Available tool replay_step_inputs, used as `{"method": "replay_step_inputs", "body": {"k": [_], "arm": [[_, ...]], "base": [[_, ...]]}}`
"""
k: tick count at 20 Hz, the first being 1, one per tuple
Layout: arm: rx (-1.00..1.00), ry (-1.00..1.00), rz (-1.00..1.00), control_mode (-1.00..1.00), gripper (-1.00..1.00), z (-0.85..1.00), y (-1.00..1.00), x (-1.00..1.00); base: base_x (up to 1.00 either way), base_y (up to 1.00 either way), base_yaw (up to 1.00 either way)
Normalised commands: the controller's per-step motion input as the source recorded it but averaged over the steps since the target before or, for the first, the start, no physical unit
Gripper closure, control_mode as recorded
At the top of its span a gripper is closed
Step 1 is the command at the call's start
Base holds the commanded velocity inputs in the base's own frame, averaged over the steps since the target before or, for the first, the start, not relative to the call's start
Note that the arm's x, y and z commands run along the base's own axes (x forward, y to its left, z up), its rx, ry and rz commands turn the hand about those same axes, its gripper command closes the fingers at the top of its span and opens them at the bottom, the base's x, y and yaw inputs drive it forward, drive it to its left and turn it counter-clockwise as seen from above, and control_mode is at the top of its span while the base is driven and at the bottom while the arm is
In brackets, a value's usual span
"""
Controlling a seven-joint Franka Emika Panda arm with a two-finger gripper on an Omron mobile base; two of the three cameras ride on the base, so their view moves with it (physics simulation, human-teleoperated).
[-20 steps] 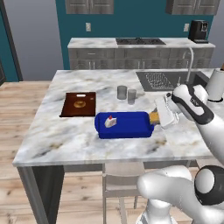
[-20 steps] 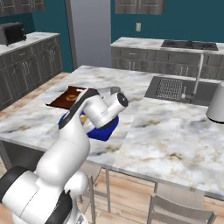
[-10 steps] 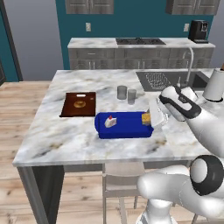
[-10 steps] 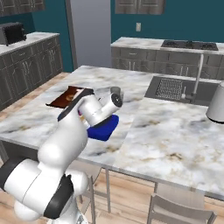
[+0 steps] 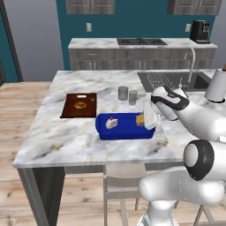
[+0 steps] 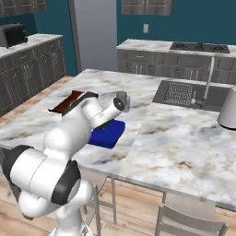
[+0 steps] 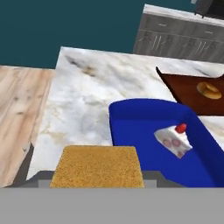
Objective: Take the cakes from the fridge and place them on the empty tray on the dining counter.
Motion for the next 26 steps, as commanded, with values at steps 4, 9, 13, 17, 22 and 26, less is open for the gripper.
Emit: {"method": "replay_step_inputs", "body": {"k": [4, 9, 13, 17, 22, 26], "arm": [[0.0, 0.02, 0.0, -1.0, 1.0, -0.27, 0.03, 0.4], [0.0, 0.0, 0.0, -1.0, 1.0, -0.4, 0.0, 0.24], [0.0, 0.0, 0.0, -1.0, 1.0, -0.31, 0.0, 0.25], [0.0, 0.0, 0.0, -1.0, 1.0, -0.11, 0.0, 0.49], [0.0, 0.0, 0.0, -1.0, 1.0, -0.17, 0.0, 0.39], [0.0, 0.0, 0.0, -1.0, 1.0, -0.26, -0.04, 0.29]], "base": [[0.0, 0.0, 0.0], [0.0, 0.0, 0.0], [0.0, 0.0, 0.0], [0.0, 0.0, 0.0], [0.0, 0.0, 0.0], [0.0, 0.0, 0.0]]}}
